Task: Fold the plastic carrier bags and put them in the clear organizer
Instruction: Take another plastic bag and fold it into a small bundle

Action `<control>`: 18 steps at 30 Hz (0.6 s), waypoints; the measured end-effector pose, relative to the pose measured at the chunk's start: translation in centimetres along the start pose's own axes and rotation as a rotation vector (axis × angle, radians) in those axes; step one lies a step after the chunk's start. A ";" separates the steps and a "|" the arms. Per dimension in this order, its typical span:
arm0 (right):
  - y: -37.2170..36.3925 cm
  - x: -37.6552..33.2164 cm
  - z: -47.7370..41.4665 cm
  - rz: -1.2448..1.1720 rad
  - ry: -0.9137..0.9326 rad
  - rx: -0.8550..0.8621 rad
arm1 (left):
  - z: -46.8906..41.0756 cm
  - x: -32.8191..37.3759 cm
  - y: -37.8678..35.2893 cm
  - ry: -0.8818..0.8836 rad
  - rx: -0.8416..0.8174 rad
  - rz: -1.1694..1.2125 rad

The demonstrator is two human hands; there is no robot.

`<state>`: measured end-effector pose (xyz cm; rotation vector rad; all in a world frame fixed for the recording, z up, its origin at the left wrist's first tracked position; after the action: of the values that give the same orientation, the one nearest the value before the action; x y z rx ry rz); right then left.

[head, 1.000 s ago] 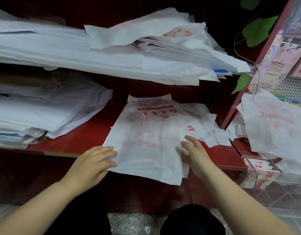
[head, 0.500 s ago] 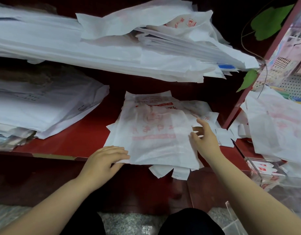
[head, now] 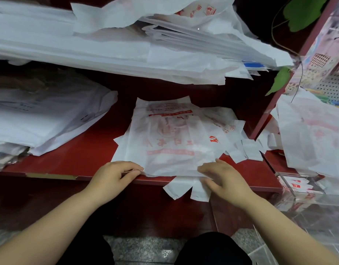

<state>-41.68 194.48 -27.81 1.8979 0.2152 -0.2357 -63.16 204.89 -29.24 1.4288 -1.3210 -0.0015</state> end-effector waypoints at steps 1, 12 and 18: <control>0.2 0.3 -0.1 -0.052 -0.047 -0.012 | 0.0 0.2 0.0 0.008 0.003 0.020; 1.1 3.5 -0.3 -0.399 -0.367 0.010 | -0.2 -2.3 1.3 0.330 0.238 0.268; 0.2 5.5 -1.6 -0.484 -0.606 0.130 | -0.3 -1.6 1.8 0.341 0.345 -0.017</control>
<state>-36.23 196.08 -28.56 1.7861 0.2450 -1.1517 -64.75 206.68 -28.86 1.6418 -1.0583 0.4590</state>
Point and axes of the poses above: each hand's wrist, its own z-axis away from the middle knuckle, its own y-axis out of the back of the hand, x = y × z, the point moved 8 cm from there along -z, towards the middle knuckle, and after that the axes turned 7 degrees about -y, right-handed, at the moved point
